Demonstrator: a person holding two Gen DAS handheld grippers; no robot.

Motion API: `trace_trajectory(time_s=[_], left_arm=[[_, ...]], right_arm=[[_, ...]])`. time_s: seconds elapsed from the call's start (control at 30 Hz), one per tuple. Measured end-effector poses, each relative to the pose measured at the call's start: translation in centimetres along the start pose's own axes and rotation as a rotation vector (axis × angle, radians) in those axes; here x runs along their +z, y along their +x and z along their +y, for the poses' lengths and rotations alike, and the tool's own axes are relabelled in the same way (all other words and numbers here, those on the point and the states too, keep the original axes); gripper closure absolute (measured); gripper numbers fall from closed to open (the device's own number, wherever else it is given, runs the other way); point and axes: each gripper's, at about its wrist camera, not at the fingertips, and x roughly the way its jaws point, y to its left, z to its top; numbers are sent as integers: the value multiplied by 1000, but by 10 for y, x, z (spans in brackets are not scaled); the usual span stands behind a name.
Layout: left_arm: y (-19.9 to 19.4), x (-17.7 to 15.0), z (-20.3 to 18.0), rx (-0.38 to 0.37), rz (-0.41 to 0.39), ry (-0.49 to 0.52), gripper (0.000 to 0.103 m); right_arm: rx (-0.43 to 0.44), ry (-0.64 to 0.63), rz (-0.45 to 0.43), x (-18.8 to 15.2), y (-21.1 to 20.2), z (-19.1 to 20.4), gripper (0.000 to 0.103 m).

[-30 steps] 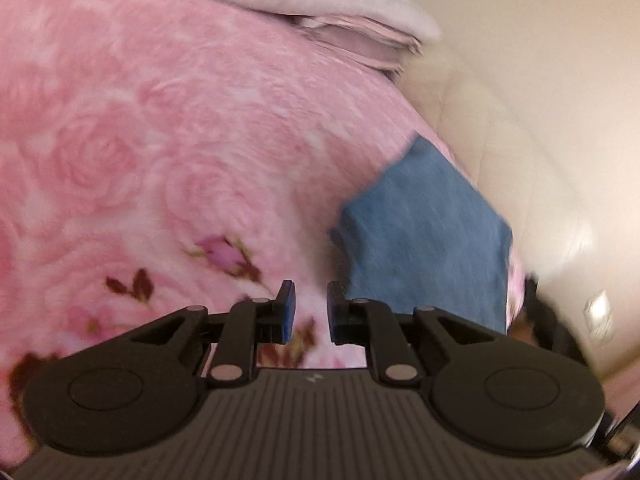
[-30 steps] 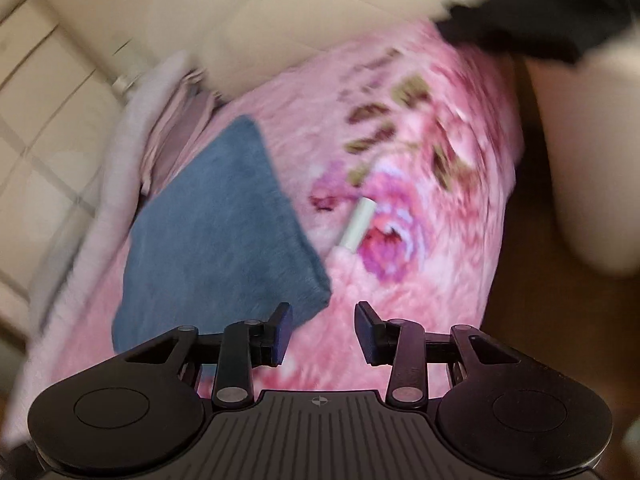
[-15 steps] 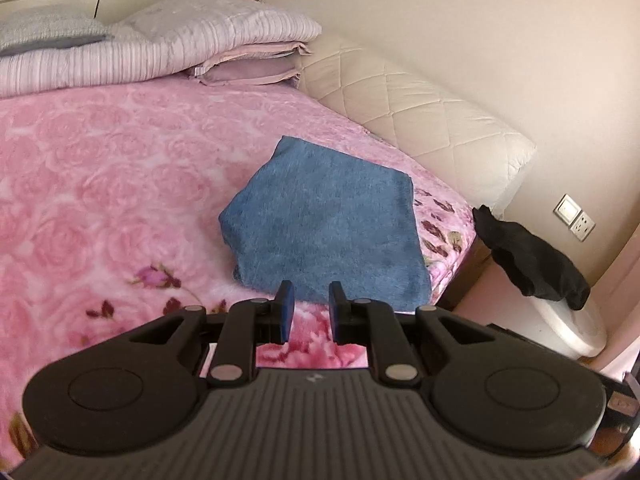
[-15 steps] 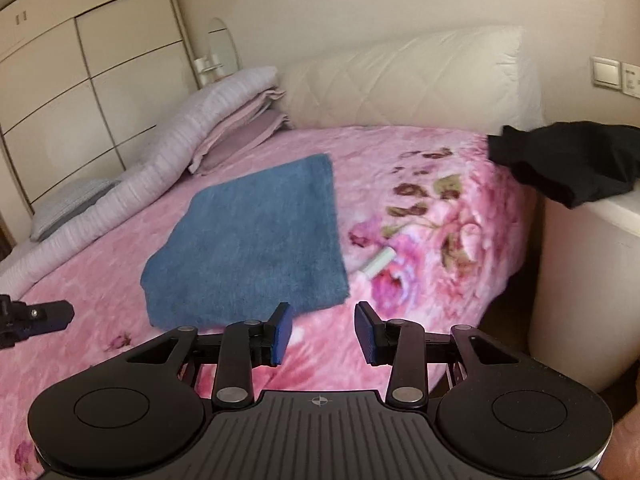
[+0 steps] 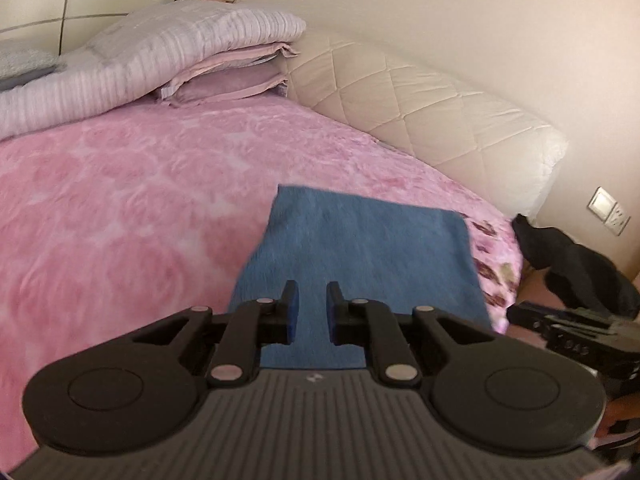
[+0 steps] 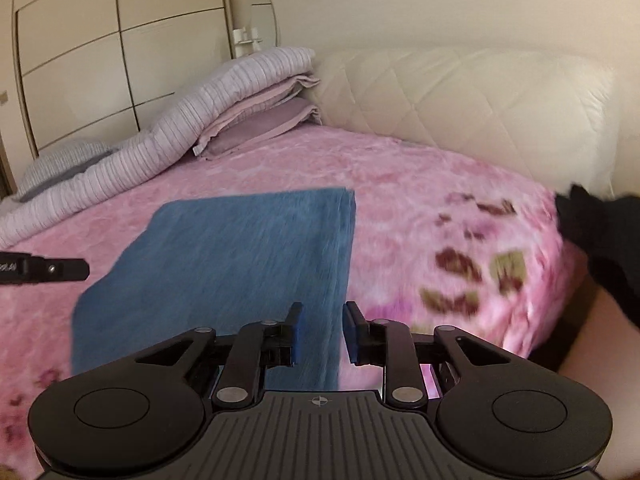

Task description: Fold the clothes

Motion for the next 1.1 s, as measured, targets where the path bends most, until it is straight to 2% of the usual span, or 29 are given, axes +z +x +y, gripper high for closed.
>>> trace_trajectory(time_s=[0.27,0.37,0.53,0.73,0.83,0.9,0.97,1.1], left_arm=[[92,30,5,8,-7,67,92],[128,32,7,53,19,114,91],[164,30,12,85,74,107,91],[184,30,8,124,126,144,91],[183,36,3,147,150,169,91],[169,42,-4,154,135,180,92],[150,48,-9,144,105,177,93],[138,53,-23,94,101,183,93]], right_arm=[[-39,-81,-111,33,77,5,78],[-69,-81,-81,31,116,-1,78],[-68,-35,41,30,151,-17,78],[-72,-20,144,33,172,-22,78],[-44,51,177,41,173,-32,78],[-27,92,169,49,163,-36,78],[-14,129,117,58,142,-41,78],[-30,104,75,67,121,-33,78]])
